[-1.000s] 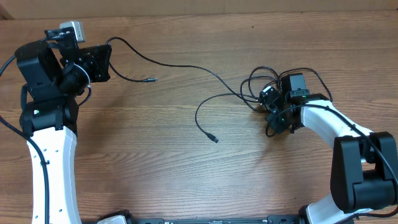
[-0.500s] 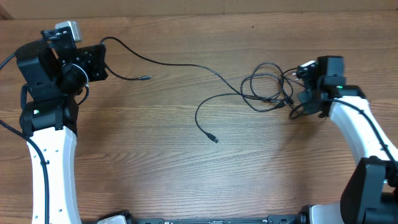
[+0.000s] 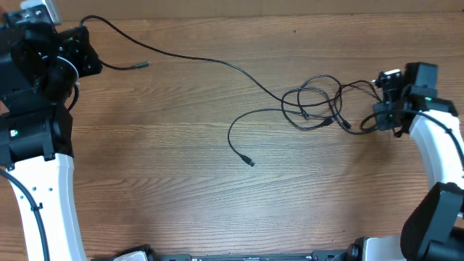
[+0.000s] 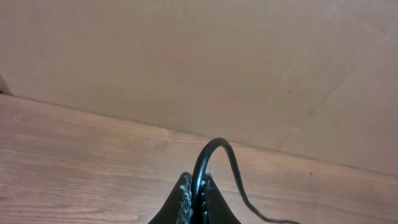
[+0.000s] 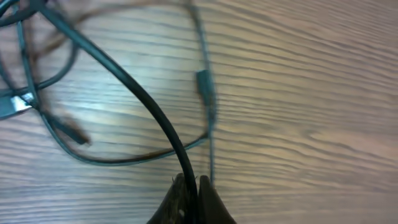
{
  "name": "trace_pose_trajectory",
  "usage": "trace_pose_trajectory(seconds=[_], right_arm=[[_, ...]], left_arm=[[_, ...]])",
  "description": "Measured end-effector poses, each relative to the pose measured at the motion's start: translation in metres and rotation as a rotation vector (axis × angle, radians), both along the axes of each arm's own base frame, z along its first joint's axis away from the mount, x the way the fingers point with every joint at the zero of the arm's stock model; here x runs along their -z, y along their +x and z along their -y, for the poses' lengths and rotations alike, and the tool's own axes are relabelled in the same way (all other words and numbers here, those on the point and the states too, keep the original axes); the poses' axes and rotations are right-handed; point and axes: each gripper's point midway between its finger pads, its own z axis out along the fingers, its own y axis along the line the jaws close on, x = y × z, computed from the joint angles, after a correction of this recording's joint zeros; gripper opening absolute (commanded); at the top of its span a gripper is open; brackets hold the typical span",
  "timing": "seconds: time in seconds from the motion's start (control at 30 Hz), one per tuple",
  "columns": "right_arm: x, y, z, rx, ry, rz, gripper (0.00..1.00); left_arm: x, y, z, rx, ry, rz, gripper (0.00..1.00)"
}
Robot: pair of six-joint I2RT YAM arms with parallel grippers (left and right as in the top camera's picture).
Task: Untangle cables
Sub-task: 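Lift the held strand with the right gripper and pull it rightward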
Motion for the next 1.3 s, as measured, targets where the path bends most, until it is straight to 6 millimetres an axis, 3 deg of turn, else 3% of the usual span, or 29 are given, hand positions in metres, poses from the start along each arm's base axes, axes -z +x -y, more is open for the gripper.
trace_pose_trajectory(seconds=[0.13,0.27,0.43,0.7,0.73,0.77,0.83,1.1,1.2,1.3], right_arm=[[-0.032,0.006,0.027,0.064,0.001,0.051,0.04],[-0.080,0.013,0.052,0.115,0.008,0.132,0.04],[-0.142,0.021,0.062,0.121,0.016,0.237,0.04],[-0.238,0.016,0.052,0.088,0.001,0.373,0.04],[-0.259,0.014,0.050,0.082,-0.011,0.413,0.04],[-0.264,0.014,0.049,0.078,-0.014,0.426,0.04],[-0.287,0.006,0.044,0.071,-0.018,0.454,0.04],[-0.413,-0.037,0.010,-0.011,-0.086,0.746,0.04],[-0.442,-0.055,-0.002,-0.036,-0.108,0.826,0.04],[-0.457,-0.070,-0.011,-0.051,-0.121,0.869,0.04]], left_arm=[[0.004,-0.002,-0.001,-0.006,-0.003,-0.019,0.04],[0.007,-0.003,-0.001,-0.007,-0.006,-0.031,0.04],[0.009,-0.003,0.000,-0.007,-0.008,-0.040,0.04],[0.009,-0.004,0.002,0.004,-0.013,-0.040,0.04],[0.009,-0.004,0.002,0.006,-0.014,-0.041,0.04],[0.009,-0.004,0.002,0.008,-0.015,-0.040,0.04],[0.009,-0.004,0.003,0.013,-0.016,-0.039,0.04],[0.009,-0.004,0.007,0.032,-0.024,-0.039,0.04],[0.010,-0.005,0.007,0.033,-0.026,-0.047,0.04],[0.012,-0.005,0.007,0.033,-0.028,-0.055,0.04]])
